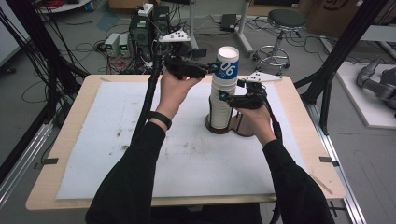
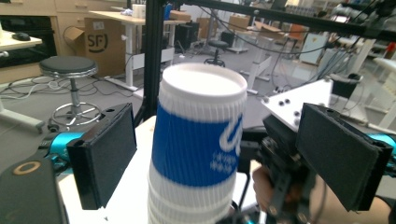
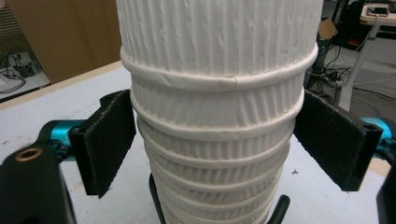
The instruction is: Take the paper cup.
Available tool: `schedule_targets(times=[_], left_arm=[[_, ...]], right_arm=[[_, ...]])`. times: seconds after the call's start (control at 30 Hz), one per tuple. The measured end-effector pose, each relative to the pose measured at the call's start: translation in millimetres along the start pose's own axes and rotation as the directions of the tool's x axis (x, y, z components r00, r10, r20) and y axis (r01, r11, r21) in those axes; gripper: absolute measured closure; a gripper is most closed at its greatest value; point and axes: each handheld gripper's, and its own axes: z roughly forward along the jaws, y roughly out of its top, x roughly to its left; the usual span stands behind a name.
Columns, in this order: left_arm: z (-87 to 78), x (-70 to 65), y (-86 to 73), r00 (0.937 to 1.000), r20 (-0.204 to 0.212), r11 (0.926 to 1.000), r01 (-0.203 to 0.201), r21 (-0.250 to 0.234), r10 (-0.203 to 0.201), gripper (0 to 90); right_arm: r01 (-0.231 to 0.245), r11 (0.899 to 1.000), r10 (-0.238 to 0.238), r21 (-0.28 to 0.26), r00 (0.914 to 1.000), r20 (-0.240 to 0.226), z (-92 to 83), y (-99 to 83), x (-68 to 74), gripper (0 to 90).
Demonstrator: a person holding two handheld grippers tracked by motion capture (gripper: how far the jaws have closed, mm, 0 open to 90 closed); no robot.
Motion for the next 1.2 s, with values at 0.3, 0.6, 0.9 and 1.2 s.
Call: schedule_targets(times=[0.3,0.6,0.9,1.2], left_arm=[[39.9,2.3,8.4,0.9999,0.007,0.9987,0.015,0.049,-0.016,14.0],[53.4,1.6,10.7,0.9999,0.001,0.9987,0.016,0.049,-0.016,25.1],[51.6,0.8,13.2,0.9999,-0.001,0.999,-0.015,0.042,0.016,29.4],[48.7,-6.6,26.4,0.9989,-0.022,0.9985,-0.041,0.036,0.042,29.5]], right_arm=[[0.004,1.0,-0.004,0.002,1.0,0.0,-0.6,0.1,0.4,14.1],[0.003,1.0,-0.003,0.01,1.0,-0.002,-2.4,0.2,0.4,14.1],[0.002,1.0,-0.002,0.007,1.0,-0.002,-3.0,-0.4,0.5,14.1],[-0.002,1.0,0.002,0.006,1.0,0.006,-2.7,-0.4,1.7,14.1]])
